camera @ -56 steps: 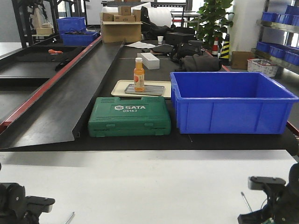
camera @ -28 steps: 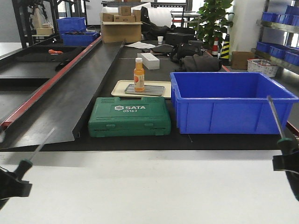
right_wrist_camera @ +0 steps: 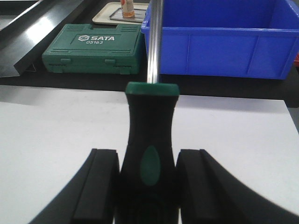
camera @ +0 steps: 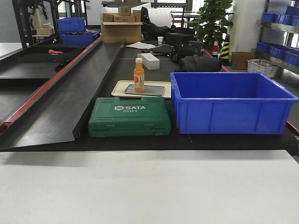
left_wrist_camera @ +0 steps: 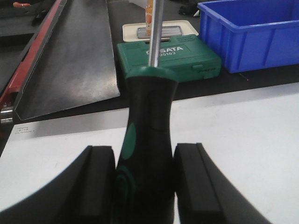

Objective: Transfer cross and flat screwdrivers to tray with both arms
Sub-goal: 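Lift both screwdrivers upright off the table with both grippers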

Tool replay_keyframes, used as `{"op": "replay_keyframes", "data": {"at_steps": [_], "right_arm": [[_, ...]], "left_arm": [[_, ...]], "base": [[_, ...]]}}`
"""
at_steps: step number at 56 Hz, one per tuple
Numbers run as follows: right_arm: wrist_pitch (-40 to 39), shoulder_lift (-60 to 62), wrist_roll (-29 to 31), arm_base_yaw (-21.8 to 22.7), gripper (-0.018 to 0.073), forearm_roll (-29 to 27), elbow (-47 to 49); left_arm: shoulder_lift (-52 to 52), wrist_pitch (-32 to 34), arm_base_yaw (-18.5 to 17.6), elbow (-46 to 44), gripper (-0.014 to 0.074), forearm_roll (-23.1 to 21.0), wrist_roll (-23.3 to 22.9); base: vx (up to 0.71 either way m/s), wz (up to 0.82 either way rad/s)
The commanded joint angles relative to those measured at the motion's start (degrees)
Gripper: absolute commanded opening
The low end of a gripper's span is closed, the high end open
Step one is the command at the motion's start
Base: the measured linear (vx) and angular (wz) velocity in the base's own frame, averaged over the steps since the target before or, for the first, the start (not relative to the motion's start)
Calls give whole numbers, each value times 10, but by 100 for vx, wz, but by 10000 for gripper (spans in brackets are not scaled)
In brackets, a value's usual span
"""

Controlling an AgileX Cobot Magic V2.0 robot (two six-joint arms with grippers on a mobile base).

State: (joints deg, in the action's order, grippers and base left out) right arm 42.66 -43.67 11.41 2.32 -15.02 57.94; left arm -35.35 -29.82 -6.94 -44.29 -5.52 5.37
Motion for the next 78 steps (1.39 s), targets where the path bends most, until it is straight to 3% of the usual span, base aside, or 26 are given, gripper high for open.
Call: {"op": "replay_keyframes", "data": {"at_steps": [1,17,78], "right_arm": [[-93,36,20,0,-8,-24,-35],[-187,128,59,0,-8,-38,-148],[-175,126,51,0,-8,-40,-157]], "left_arm": [[3,52,0,-14,0,-8,-2],[3,68,0,-14,0,-8,-1],[3,56,0,-14,0,-8,-2]], "base": [[0,0],[0,0],[0,0]]}}
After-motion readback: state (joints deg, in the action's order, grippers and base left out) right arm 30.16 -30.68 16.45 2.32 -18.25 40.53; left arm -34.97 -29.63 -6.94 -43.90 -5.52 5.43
